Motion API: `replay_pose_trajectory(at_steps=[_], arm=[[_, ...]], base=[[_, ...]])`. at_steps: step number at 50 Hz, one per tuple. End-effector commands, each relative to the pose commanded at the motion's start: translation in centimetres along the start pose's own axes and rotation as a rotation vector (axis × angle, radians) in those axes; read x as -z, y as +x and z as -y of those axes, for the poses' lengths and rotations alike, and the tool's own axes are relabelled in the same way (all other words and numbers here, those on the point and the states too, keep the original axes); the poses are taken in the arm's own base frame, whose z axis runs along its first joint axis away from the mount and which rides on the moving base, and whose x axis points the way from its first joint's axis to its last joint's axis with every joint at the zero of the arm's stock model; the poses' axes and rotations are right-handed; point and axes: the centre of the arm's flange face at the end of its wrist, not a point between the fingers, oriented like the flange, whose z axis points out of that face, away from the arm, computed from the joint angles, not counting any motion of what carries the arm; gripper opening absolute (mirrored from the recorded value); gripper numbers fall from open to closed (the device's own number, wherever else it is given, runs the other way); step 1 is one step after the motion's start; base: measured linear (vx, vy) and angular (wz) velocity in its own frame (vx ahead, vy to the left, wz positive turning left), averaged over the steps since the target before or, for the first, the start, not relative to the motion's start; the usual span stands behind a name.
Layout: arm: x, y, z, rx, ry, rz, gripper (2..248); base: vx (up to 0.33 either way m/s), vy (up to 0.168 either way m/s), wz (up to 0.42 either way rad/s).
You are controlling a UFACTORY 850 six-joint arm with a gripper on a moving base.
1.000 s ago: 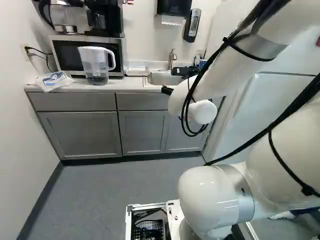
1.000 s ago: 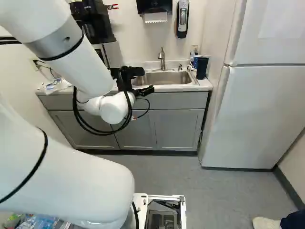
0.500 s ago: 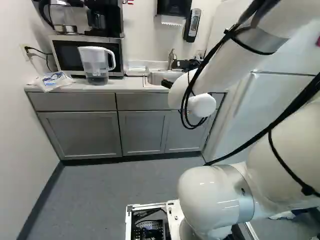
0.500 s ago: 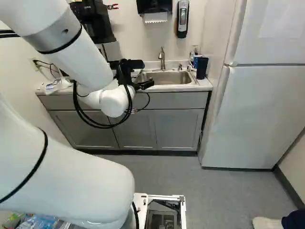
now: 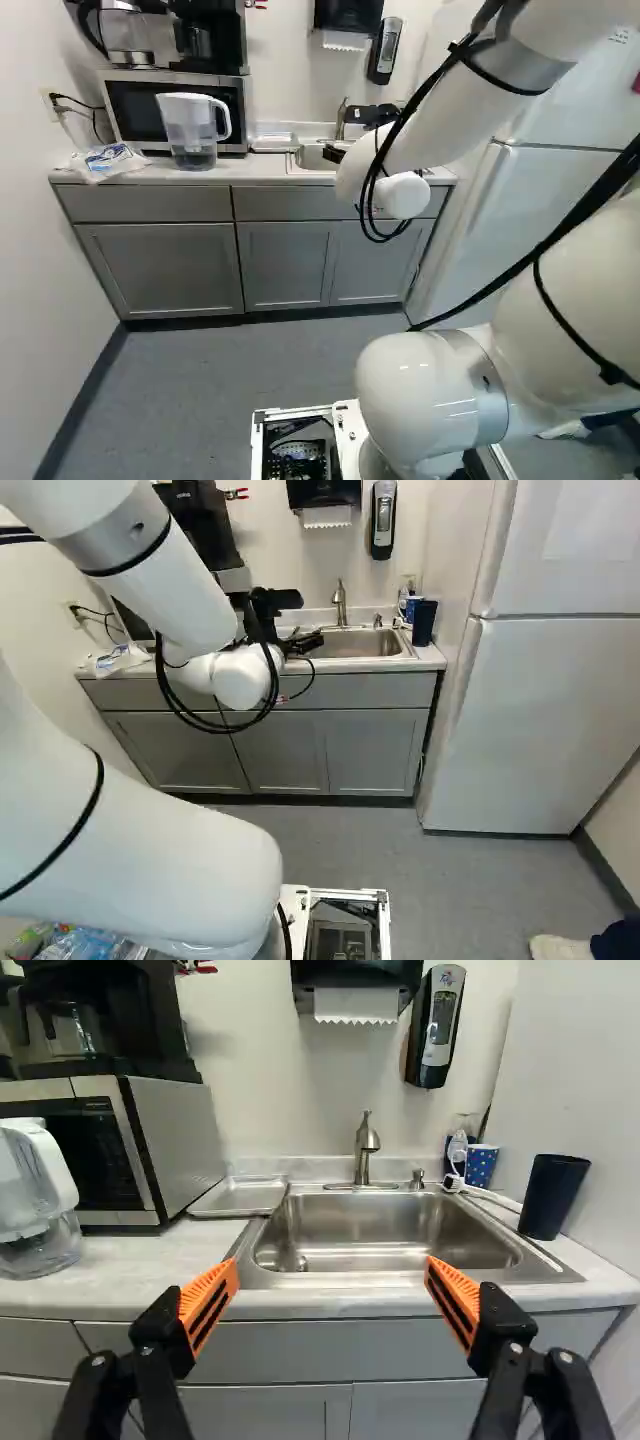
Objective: Rinse the cup and place it in the tray
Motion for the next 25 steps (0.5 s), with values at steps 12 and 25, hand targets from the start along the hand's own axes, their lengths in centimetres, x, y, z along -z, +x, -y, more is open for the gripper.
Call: replay_pose_trajectory(at_steps=[12,25], arm=[[-0.7,1.2,0.0,0.000,0.000,-0.013,247],[-1.4,2.5,0.0,0.000,0.000,-0.025,247]], base=[[0.000,0.000,0.000],[0.000,0.000,0.000]])
